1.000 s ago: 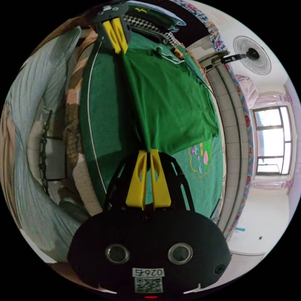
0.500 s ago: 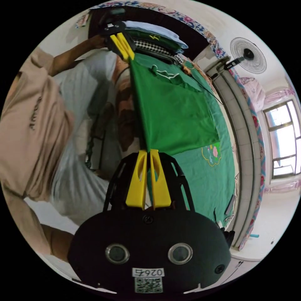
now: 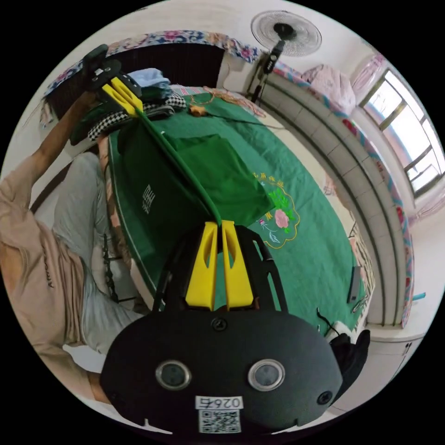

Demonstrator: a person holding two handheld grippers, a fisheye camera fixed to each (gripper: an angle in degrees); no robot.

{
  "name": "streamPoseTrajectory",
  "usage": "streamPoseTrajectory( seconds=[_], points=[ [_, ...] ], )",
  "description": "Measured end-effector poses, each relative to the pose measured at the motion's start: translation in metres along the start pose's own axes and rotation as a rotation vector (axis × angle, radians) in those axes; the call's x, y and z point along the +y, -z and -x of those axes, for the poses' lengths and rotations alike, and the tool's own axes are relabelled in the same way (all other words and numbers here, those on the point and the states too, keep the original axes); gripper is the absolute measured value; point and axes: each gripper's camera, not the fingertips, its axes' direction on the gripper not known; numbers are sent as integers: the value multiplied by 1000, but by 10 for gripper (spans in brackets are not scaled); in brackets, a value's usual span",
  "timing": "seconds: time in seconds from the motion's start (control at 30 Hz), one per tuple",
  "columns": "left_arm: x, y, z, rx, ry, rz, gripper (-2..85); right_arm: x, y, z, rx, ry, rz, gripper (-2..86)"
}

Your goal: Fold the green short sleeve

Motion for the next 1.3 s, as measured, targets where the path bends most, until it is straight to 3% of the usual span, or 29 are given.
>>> streamPoseTrajectory(
  seconds=[0.17, 0.33, 0.47, 0.57, 0.7, 0.8, 0.9, 1.0, 1.07, 1.13, 1.2, 1.3],
  points=[
    [-40, -64, 110, 103, 42, 115, 3, -52, -87, -143, -222, -104, 157, -15],
    [-62, -137, 206, 220, 119, 220, 5, -72, -165, -251, -451, -253, 195, -13],
    [-66, -175, 260, 233, 284, 256, 14, -75, -225, -316, -415, -444, 214, 30],
    [-56, -180, 291, 179, 441, 235, 12, -62, -238, -343, -294, -555, 197, 81],
    [-32, -129, 301, -7, 599, 93, -7, -44, -218, -339, -271, -541, 71, 74],
    [-22, -71, 260, 41, 533, -104, -7, -35, -199, -304, -297, -412, -5, 55],
    [-9, -37, 198, 7, 499, -165, -7, -24, -190, -262, -280, -304, -43, 37],
    [6, -36, 149, -91, 507, -93, -7, -13, -197, -227, -316, -229, -18, 10],
    [14, -51, 143, -135, 507, 22, -7, -7, -221, -208, -317, -166, 113, -5],
    [31, -90, 162, -238, 528, 310, -7, 3, -247, -205, -245, -146, 236, -8],
    [54, -118, 180, -339, 563, 537, -7, 17, -252, -220, -296, -233, 163, -10],
    [67, -99, 194, -332, 653, 486, -7, 35, -258, -252, -396, -353, 144, -9]
  ],
)
